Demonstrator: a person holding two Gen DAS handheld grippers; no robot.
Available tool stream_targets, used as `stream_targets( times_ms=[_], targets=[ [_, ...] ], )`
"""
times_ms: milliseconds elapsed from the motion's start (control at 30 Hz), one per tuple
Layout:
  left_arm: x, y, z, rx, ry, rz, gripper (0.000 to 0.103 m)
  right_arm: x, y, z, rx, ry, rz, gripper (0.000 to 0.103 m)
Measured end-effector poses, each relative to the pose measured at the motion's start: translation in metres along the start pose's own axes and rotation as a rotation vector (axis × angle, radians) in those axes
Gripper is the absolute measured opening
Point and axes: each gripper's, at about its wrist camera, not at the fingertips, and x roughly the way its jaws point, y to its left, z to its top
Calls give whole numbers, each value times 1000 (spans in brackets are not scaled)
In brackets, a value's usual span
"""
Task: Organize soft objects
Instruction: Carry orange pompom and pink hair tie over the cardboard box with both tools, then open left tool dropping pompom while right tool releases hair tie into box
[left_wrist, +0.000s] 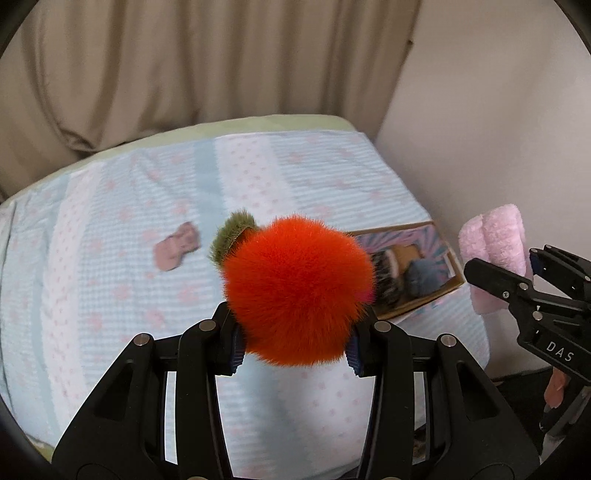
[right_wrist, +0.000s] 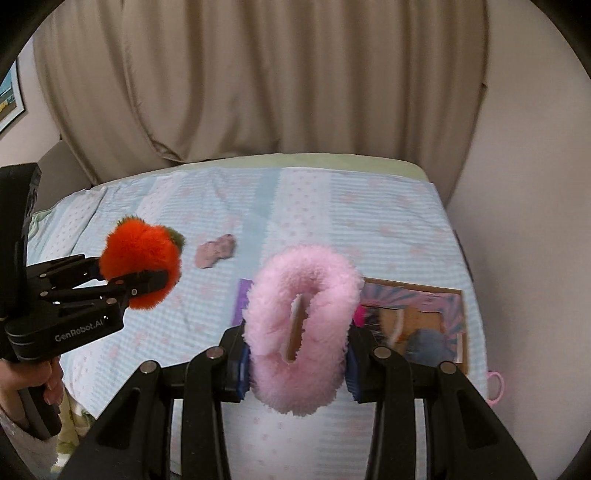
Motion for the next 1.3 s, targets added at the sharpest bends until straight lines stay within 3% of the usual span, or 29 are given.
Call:
stream_targets(
  times_ms=[300, 600, 967, 1167, 1200, 1267, 1300],
  targets=[
    [65, -90, 18, 0, 34, -61, 39, 27, -110, -2, 87, 61, -70, 36],
    [150, -132, 22, 14, 131, -51, 39, 92, -166, -1, 168, 161, -48, 36],
    [265, -122, 12, -68, 308, 50, 39, 204, -186, -5, 195, 364, 55, 36],
    [304, -117, 6, -88, 387, 94, 39, 243, -194, -12, 253, 428, 113, 38],
    [308, -120, 5, -74, 398, 94, 47, 246, -195, -12, 265, 432, 129, 42],
    [316, -127, 4, -33, 423, 108, 78, 251, -197, -12, 283, 426, 172, 55],
    [318, -127, 4, -30, 430, 113, 103, 251, -199, -12, 289, 411, 179, 74]
  ],
)
